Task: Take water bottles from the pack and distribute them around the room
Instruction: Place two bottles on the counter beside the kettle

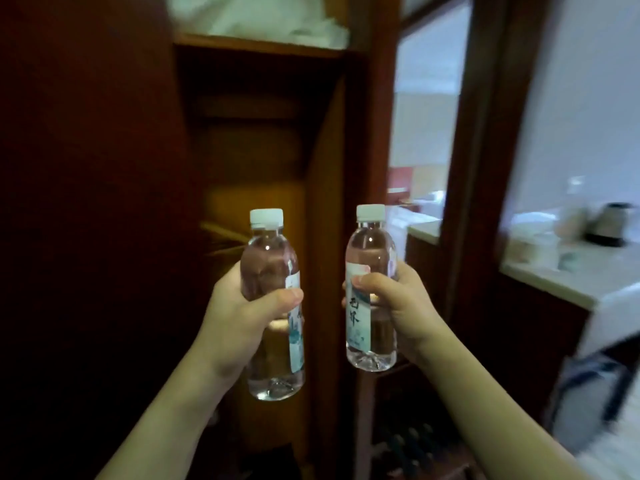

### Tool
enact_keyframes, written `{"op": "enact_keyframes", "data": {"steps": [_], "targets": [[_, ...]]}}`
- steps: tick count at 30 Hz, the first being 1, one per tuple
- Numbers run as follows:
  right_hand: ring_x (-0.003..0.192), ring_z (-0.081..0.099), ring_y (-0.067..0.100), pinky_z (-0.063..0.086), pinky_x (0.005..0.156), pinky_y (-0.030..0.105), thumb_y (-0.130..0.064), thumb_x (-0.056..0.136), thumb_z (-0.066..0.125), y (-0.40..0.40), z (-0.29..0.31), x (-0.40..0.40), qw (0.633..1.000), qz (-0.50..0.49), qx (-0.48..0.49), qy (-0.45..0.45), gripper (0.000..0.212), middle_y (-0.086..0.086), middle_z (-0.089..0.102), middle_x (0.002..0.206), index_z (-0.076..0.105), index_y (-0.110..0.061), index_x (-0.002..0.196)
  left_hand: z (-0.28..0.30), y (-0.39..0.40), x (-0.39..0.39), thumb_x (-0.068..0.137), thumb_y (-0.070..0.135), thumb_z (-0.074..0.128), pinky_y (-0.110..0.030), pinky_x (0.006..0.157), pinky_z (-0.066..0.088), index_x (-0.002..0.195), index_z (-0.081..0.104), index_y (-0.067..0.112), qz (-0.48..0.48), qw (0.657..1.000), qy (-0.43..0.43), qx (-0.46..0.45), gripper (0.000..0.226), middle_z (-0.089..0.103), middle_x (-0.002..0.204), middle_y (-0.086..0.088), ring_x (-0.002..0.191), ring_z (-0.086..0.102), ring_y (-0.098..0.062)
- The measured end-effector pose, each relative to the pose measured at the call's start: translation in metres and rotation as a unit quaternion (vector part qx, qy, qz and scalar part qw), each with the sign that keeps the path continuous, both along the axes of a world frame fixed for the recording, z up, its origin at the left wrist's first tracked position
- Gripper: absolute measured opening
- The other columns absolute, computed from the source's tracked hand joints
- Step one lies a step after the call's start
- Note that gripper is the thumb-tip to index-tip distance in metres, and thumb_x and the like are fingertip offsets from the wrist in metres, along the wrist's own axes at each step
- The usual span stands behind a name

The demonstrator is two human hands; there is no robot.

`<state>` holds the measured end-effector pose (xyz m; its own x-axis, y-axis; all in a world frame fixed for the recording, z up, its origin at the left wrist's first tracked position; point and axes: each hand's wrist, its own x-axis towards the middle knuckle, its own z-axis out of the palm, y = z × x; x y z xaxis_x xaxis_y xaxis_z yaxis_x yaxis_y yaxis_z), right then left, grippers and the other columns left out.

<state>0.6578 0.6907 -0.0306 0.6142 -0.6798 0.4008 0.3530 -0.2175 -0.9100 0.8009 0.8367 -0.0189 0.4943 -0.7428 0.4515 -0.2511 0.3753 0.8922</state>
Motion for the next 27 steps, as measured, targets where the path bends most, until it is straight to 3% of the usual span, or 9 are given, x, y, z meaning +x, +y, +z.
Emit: {"op": "enact_keyframes", "data": {"steps": [2,5,8,12,15,19,21,24,27], "targets": [[0.061,0.064,0.018,0.054,0.058,0.03,-0.02,0.057,0.073,-0.033,0.003,-0.061,0.998,-0.054,0.002,-0.019,0.026,0.001,0.065,0.067,0.065,-0.017,0.082,0.002,-0.048,-0.043,0.052,0.034,0.076,-0.036,0.059,0.058,0.082,0.068,0.029,-0.044,0.999,-0.005,0.0,0.031,0.068,0.076,-0.005,0.07,0.07,-0.028],[0.062,0.063,0.02,0.054,0.059,0.031,-0.023,0.053,0.073,-0.075,0.008,-0.154,0.99,-0.138,0.001,-0.034,0.038,0.007,0.065,0.071,0.065,-0.009,0.087,0.007,-0.118,-0.119,0.057,0.025,0.078,-0.028,0.059,0.057,0.088,0.069,0.029,-0.106,0.994,-0.027,0.002,0.033,0.072,0.079,-0.003,0.073,0.073,-0.02],[0.068,0.068,0.018,0.055,0.058,0.026,-0.018,0.066,0.068,-0.108,0.008,-0.238,0.978,-0.206,-0.013,-0.02,0.021,0.001,0.069,0.071,0.067,-0.014,0.087,0.009,-0.179,-0.198,0.065,0.01,0.08,-0.02,0.051,0.055,0.1,0.067,0.018,-0.157,0.987,-0.017,-0.006,0.038,0.07,0.079,-0.005,0.065,0.069,-0.011],[0.069,0.069,0.019,0.056,0.057,0.026,-0.018,0.069,0.065,-0.145,0.008,-0.329,0.96,-0.279,-0.021,-0.004,0.018,0.001,0.069,0.07,0.067,-0.015,0.086,0.004,-0.247,-0.283,0.07,0.015,0.08,-0.022,0.054,0.054,0.096,0.068,0.021,-0.228,0.974,0.0,-0.005,0.029,0.073,0.077,-0.002,0.071,0.073,-0.019],[0.076,0.068,0.022,0.058,0.067,0.035,-0.022,0.067,0.067,-0.174,0.008,-0.382,0.942,-0.334,-0.018,0.007,0.021,0.002,0.069,0.075,0.068,-0.019,0.088,0.002,-0.296,-0.334,0.079,0.004,0.076,-0.024,0.058,0.056,0.09,0.07,0.03,-0.266,0.964,-0.005,0.001,0.029,0.074,0.084,-0.005,0.079,0.073,-0.025],[0.072,0.071,0.018,0.059,0.068,0.034,-0.022,0.066,0.066,-0.22,0.005,-0.439,0.921,-0.389,-0.004,0.002,0.022,0.001,0.072,0.073,0.068,-0.019,0.087,-0.001,-0.36,-0.39,0.068,0.012,0.083,-0.029,0.062,0.058,0.098,0.068,0.027,-0.29,0.957,0.013,0.007,0.037,0.072,0.095,-0.01,0.084,0.072,-0.029],[0.071,0.071,0.018,0.059,0.062,0.029,-0.022,0.066,0.066,-0.247,-0.002,-0.462,0.913,-0.408,0.004,0.005,0.025,0.002,0.072,0.074,0.067,-0.017,0.09,-0.007,-0.398,-0.414,0.069,0.008,0.082,-0.026,0.058,0.057,0.102,0.067,0.023,-0.308,0.951,0.021,0.01,0.039,0.072,0.093,-0.008,0.082,0.073,-0.026],[0.074,0.07,0.023,0.056,0.063,0.032,-0.023,0.067,0.065,-0.293,-0.011,-0.491,0.9,-0.435,0.005,0.012,0.028,0.005,0.071,0.079,0.066,-0.014,0.094,-0.015,-0.46,-0.446,0.07,0.005,0.081,-0.023,0.054,0.055,0.093,0.069,0.024,-0.352,0.936,0.019,0.012,0.032,0.072,0.074,0.008,0.069,0.07,-0.01],[0.076,0.069,0.024,0.056,0.06,0.027,-0.024,0.068,0.063,-0.346,-0.014,-0.519,0.885,-0.464,0.007,0.024,0.028,0.005,0.07,0.081,0.066,-0.014,0.095,-0.022,-0.533,-0.477,0.065,0.015,0.082,-0.028,0.055,0.054,0.097,0.069,0.026,-0.385,0.923,0.01,0.012,0.036,0.071,0.078,0.005,0.073,0.07,-0.015]]}}
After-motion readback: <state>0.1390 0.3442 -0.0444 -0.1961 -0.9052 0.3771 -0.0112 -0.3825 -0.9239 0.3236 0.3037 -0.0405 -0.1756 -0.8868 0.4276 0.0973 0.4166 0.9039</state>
